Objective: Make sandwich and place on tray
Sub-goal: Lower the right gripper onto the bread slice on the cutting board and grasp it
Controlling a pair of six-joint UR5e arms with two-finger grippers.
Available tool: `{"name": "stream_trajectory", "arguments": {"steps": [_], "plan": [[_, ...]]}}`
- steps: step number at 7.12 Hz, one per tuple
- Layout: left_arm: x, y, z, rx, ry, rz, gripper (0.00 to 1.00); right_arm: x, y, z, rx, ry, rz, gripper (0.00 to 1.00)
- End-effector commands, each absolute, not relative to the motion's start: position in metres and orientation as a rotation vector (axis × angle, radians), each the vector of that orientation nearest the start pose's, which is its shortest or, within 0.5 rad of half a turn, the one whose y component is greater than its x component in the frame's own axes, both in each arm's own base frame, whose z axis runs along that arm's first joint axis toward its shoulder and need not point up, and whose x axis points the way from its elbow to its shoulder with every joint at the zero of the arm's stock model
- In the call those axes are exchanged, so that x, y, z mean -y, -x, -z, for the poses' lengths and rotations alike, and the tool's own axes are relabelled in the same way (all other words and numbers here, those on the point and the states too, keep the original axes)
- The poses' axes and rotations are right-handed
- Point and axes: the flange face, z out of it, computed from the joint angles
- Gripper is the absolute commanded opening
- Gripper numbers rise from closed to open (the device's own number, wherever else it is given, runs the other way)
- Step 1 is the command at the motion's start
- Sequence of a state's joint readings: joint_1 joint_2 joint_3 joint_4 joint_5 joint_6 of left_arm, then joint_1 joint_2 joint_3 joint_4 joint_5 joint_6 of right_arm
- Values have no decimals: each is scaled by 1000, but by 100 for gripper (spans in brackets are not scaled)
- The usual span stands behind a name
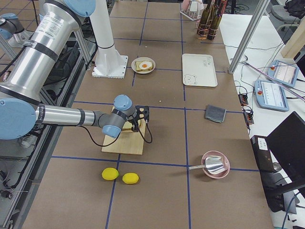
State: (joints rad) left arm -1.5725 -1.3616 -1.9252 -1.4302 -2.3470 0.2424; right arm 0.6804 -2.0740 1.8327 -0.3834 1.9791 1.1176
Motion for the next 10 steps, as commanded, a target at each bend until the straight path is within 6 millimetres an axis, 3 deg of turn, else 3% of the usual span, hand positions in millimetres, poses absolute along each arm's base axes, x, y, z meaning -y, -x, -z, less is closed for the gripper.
{"name": "stream_trajectory", "arguments": {"steps": [1, 5, 7, 10], "plan": [[402, 64, -590, -771, -108, -234, 100, 259, 192, -607, 977, -173, 4, 73], [404, 64, -588, -770, -112, -236, 100, 251, 199, -618, 964, -147, 34, 60], [404, 64, -588, -772, -112, -236, 100, 250, 199, -617, 973, -150, 41, 0], [404, 64, -586, -771, -115, -237, 100, 244, 189, -612, 1017, -181, 50, 0]]}}
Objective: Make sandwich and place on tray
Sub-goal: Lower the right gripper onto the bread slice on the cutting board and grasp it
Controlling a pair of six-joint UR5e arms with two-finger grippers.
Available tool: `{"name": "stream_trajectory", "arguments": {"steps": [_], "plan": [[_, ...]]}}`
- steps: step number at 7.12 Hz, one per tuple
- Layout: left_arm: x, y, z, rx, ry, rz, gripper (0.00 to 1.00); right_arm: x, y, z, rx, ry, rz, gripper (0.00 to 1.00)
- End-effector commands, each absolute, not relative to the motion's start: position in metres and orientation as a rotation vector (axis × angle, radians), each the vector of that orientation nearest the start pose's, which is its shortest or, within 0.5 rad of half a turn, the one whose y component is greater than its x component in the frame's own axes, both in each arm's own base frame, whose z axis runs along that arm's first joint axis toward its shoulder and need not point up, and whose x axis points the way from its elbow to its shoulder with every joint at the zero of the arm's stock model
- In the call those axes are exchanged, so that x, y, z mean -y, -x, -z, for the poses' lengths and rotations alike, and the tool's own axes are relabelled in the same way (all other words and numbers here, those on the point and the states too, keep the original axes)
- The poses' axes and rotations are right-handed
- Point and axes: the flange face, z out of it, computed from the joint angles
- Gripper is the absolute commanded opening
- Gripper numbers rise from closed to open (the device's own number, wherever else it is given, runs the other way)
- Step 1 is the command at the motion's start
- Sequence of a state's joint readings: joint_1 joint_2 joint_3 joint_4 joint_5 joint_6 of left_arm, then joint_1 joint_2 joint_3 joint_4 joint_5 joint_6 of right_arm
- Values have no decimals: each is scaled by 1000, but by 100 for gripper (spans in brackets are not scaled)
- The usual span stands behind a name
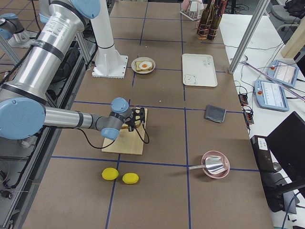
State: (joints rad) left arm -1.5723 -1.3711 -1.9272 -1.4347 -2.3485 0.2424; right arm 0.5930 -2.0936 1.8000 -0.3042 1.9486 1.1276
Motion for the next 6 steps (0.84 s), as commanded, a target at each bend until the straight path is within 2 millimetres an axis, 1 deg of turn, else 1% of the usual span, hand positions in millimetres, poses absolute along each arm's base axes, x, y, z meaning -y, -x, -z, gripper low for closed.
{"name": "stream_trajectory", "arguments": {"steps": [1, 2, 3, 4, 5, 6], "plan": [[404, 64, -586, -772, -114, -236, 100, 245, 190, -597, 1046, -188, 55, 0], [404, 64, -587, -772, -112, -236, 100, 245, 192, -580, 1078, -184, 42, 0], [403, 65, -587, -772, -113, -234, 100, 245, 194, -555, 1128, -174, 27, 0], [403, 65, -588, -772, -110, -233, 100, 245, 196, -524, 1189, -156, -2, 0], [403, 65, -588, -772, -110, -233, 100, 246, 199, -498, 1241, -138, -43, 0], [402, 65, -589, -772, -106, -231, 100, 253, 210, -474, 1302, -89, -126, 0]]}}
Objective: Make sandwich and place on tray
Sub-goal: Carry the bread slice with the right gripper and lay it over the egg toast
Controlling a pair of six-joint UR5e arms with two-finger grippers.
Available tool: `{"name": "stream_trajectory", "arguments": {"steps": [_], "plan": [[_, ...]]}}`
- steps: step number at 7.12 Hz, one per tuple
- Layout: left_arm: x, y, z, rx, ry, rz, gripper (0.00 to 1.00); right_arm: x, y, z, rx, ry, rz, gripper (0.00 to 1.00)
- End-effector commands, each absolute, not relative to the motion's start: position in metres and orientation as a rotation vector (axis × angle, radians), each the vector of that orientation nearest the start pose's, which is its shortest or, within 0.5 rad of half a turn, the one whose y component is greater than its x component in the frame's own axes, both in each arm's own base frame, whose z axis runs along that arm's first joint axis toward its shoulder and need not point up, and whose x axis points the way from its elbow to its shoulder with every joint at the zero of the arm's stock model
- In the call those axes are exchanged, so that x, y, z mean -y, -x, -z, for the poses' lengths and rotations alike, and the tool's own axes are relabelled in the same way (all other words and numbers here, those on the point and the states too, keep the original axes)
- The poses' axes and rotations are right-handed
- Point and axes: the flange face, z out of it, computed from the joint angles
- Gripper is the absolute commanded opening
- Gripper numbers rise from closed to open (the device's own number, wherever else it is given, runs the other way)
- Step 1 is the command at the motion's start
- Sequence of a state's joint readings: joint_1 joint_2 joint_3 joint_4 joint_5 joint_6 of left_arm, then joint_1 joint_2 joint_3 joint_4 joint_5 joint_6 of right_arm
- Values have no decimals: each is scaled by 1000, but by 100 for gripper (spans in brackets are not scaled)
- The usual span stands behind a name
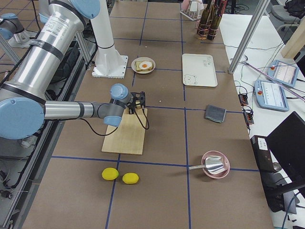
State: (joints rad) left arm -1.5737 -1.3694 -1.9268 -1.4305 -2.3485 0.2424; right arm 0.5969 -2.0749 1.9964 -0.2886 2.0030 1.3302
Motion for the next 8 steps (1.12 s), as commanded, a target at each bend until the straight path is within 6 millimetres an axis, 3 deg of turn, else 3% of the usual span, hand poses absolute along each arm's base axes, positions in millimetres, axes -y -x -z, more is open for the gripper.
{"name": "stream_trajectory", "arguments": {"steps": [1, 3, 5, 6, 7, 8], "plan": [[402, 65, -589, -773, -104, -231, 100, 267, 233, -447, 1370, -109, -114, 0], [402, 65, -589, -772, -106, -231, 100, 294, 292, -385, 1446, -126, -66, 0], [402, 65, -588, -772, -107, -232, 100, 300, 396, -302, 1477, -107, -10, 0], [402, 65, -586, -772, -112, -232, 100, 285, 446, -281, 1482, -108, 5, 0], [402, 65, -586, -772, -112, -232, 100, 290, 482, -280, 1469, -125, 8, 0], [402, 65, -586, -772, -112, -232, 100, 292, 501, -277, 1469, -128, 14, 0]]}}
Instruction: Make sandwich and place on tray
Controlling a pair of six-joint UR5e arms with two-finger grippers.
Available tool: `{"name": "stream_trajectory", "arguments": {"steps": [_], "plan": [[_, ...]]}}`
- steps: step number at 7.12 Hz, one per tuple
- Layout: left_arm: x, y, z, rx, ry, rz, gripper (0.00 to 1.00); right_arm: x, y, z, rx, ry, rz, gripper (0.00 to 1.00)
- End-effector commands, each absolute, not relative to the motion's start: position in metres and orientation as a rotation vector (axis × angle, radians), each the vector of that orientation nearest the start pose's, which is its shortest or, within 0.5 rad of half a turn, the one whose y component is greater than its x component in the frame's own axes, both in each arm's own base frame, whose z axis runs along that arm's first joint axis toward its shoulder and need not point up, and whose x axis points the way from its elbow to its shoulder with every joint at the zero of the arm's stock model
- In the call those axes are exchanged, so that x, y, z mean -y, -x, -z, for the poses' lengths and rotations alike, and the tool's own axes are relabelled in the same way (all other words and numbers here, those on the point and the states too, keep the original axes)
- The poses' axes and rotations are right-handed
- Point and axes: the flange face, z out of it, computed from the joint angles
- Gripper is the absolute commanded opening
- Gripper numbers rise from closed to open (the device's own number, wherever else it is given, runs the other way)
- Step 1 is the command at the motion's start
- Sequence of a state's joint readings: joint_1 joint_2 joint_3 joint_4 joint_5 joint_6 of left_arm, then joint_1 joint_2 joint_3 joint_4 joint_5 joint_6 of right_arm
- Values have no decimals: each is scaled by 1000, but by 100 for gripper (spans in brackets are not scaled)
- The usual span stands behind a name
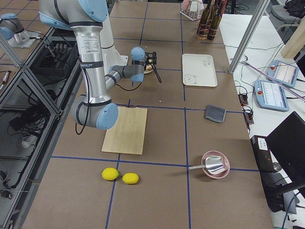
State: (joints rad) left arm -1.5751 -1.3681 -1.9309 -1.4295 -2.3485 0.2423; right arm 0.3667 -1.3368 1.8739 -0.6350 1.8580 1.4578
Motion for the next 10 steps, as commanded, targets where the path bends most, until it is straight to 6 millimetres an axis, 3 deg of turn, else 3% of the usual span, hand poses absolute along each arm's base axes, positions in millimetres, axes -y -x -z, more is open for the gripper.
{"name": "stream_trajectory", "arguments": {"steps": [1, 4, 5, 6, 7, 8, 10], "plan": [[402, 65, -586, -772, -112, -232, 100, 290, 509, -281, 1460, -129, 26, 0], [402, 65, -588, -772, -108, -230, 100, 291, 516, -280, 1452, -132, 33, 0], [402, 65, -588, -772, -108, -230, 100, 292, 516, -285, 1428, -131, 23, 99], [402, 65, -589, -773, -104, -228, 100, 298, 515, -286, 1390, -130, 6, 100], [402, 65, -592, -773, -100, -226, 100, 313, 501, -280, 1328, -118, -21, 100], [402, 65, -593, -773, -97, -225, 100, 337, 475, -274, 1243, -73, -37, 100], [403, 65, -586, -770, -114, -232, 100, 384, 428, -286, 1035, -76, -3, 100]]}}
